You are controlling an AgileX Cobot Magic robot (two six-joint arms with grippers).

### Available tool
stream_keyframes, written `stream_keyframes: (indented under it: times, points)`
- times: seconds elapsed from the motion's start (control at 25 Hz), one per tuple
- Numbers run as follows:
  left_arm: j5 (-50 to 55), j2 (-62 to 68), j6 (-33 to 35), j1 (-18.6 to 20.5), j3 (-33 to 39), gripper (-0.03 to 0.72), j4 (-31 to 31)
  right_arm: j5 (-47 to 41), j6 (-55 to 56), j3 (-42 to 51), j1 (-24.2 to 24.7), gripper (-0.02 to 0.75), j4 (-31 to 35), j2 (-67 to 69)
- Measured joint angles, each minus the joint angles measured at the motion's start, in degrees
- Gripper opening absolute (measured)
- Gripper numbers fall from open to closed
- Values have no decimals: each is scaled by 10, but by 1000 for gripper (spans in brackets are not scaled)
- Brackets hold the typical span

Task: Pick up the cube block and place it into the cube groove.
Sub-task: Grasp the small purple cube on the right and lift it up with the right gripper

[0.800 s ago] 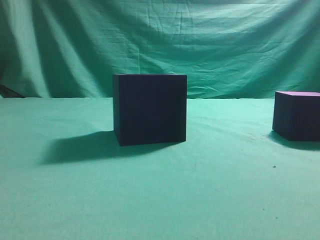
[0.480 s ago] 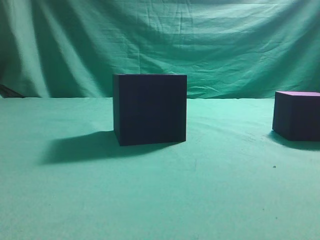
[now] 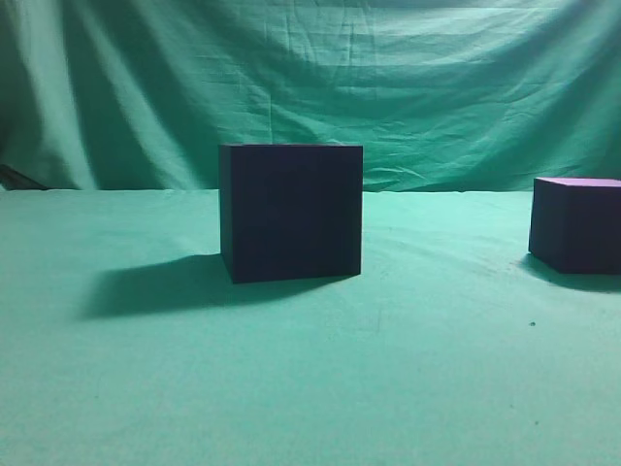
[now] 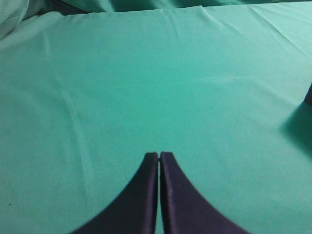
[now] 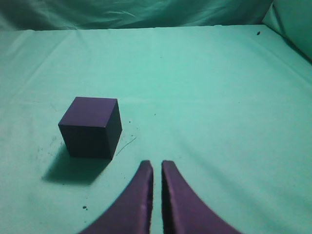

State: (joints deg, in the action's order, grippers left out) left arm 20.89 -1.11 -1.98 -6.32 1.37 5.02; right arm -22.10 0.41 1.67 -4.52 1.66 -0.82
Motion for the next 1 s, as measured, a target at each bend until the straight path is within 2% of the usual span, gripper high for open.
stream_keyframes:
  times: [0.24, 0.32, 0.56, 0.64, 0.76, 1.0]
  points:
    - [0, 0, 0, 0, 0, 0, 0, 24, 0, 0, 0, 0, -1, 0]
    - [0, 0, 0, 0, 0, 0, 0, 70, 0, 0, 0, 0, -1, 0]
    - [0, 0, 0, 0, 0, 0, 0, 280, 0, 0, 0, 0, -1, 0]
    - [0, 0, 0, 0, 0, 0, 0, 318, 0, 0, 0, 0, 2, 0]
    - [0, 0, 0, 0, 0, 0, 0, 281, 1, -19, 0, 0, 12, 0]
    - [0, 0, 0, 0, 0, 0, 0, 99, 8, -138, 0, 0, 27, 119]
